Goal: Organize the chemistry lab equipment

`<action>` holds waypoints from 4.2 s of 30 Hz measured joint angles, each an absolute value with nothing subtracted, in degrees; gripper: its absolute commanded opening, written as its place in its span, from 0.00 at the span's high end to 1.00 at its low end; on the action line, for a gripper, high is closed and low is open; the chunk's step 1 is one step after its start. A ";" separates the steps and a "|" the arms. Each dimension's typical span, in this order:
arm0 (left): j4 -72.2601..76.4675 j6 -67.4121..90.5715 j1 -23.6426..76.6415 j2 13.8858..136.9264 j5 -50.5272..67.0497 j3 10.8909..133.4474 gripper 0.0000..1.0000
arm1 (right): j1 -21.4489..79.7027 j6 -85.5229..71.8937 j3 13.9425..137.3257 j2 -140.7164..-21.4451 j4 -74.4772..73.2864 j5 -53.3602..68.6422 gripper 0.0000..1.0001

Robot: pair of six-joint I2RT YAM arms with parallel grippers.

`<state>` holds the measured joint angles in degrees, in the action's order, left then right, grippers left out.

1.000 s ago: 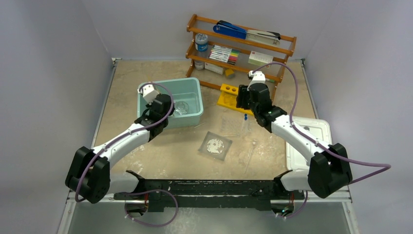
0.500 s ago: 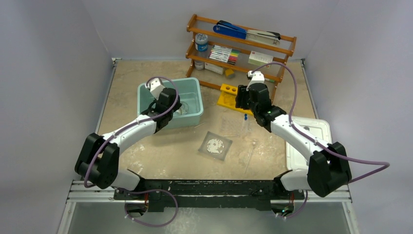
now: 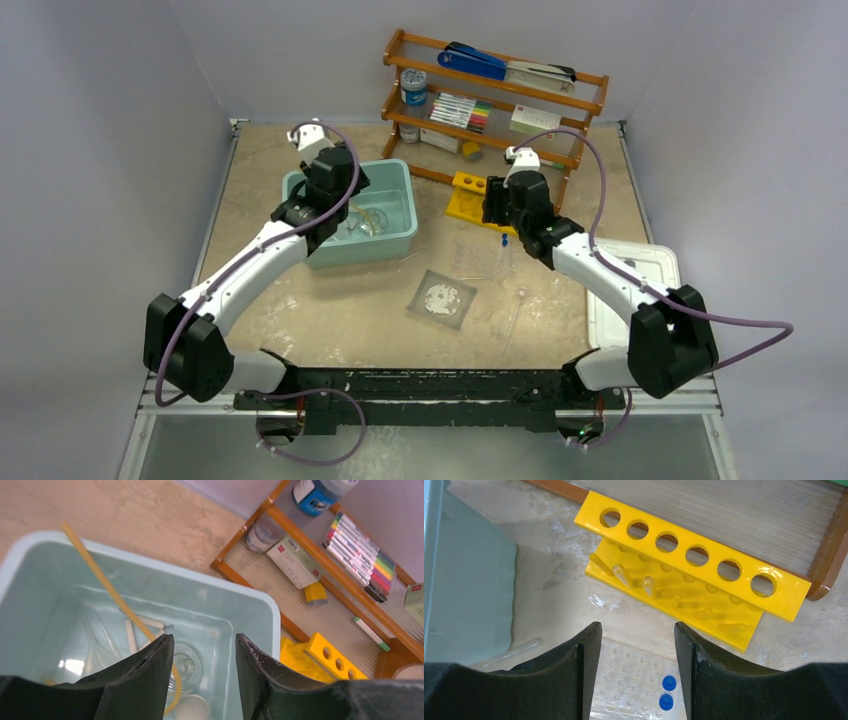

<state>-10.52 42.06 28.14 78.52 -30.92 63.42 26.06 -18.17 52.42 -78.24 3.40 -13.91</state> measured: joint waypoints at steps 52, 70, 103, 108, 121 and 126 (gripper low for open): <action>1.06 46.87 21.80 76.95 -16.62 49.93 0.33 | 25.91 -19.00 46.46 -69.56 0.99 -14.11 0.42; 6.37 54.76 66.65 70.17 -27.18 34.57 0.34 | 25.91 -20.12 54.17 -80.82 2.09 -14.92 0.37; 12.86 83.13 70.15 75.46 -42.39 20.99 0.54 | 25.91 -20.10 53.01 -79.24 3.38 -14.11 0.37; 15.29 83.00 68.36 78.81 -39.66 20.99 0.64 | 25.91 -19.99 53.01 -79.24 3.38 -14.20 0.37; 18.48 79.66 66.13 81.62 -33.56 23.68 1.00 | 25.91 -19.51 53.01 -79.24 3.38 -14.96 0.37; 17.17 78.63 65.30 80.20 -32.93 23.79 1.00 | 25.91 -19.44 53.01 -79.24 3.38 -15.51 0.37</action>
<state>17.17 78.63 65.30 80.20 -32.93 23.79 25.91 -19.44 53.01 -79.24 3.38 -15.51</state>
